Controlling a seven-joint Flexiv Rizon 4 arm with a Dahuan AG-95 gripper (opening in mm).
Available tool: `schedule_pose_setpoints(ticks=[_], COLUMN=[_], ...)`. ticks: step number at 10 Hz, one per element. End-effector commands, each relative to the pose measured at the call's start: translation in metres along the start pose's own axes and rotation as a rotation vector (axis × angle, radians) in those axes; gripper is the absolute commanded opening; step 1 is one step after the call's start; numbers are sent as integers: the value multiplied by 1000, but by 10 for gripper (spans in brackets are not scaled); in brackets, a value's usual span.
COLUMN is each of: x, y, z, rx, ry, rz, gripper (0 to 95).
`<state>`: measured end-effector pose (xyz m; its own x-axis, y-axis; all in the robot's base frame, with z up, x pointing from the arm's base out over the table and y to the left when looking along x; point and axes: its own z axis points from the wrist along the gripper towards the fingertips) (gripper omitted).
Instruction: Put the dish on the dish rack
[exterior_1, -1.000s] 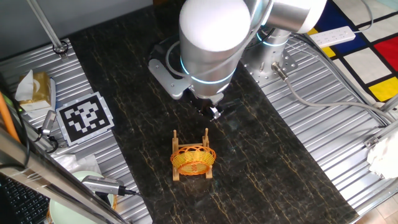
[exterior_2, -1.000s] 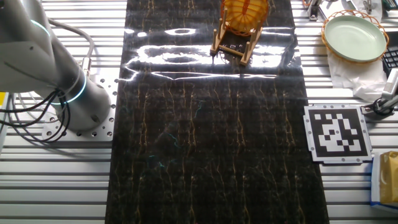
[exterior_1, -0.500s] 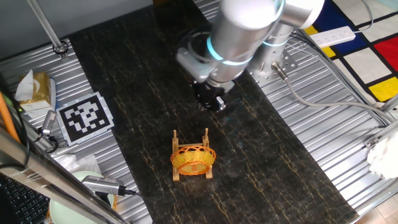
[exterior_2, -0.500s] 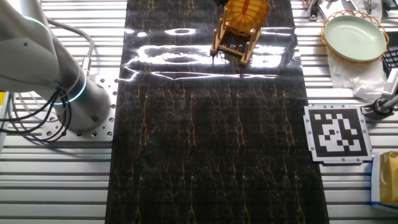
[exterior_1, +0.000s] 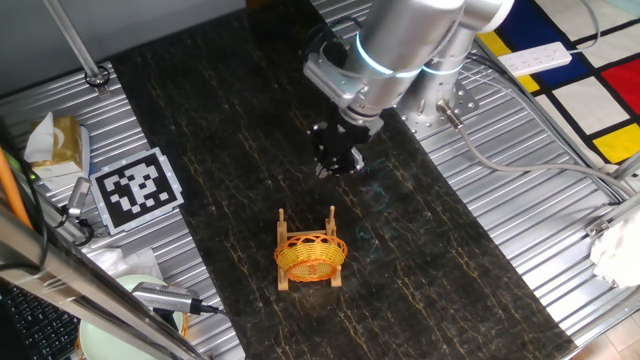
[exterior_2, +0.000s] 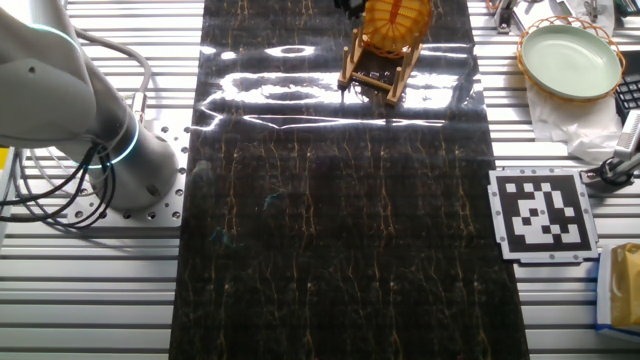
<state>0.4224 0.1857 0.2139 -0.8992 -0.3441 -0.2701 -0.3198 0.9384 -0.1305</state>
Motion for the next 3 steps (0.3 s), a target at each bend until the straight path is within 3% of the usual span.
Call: schedule_pose_setpoints(ticks=[1,3], x=[-1,-2], y=[1,3], z=[2,3], rx=[5,7], ry=[21,30], rz=[2,0], gripper=[0,0])
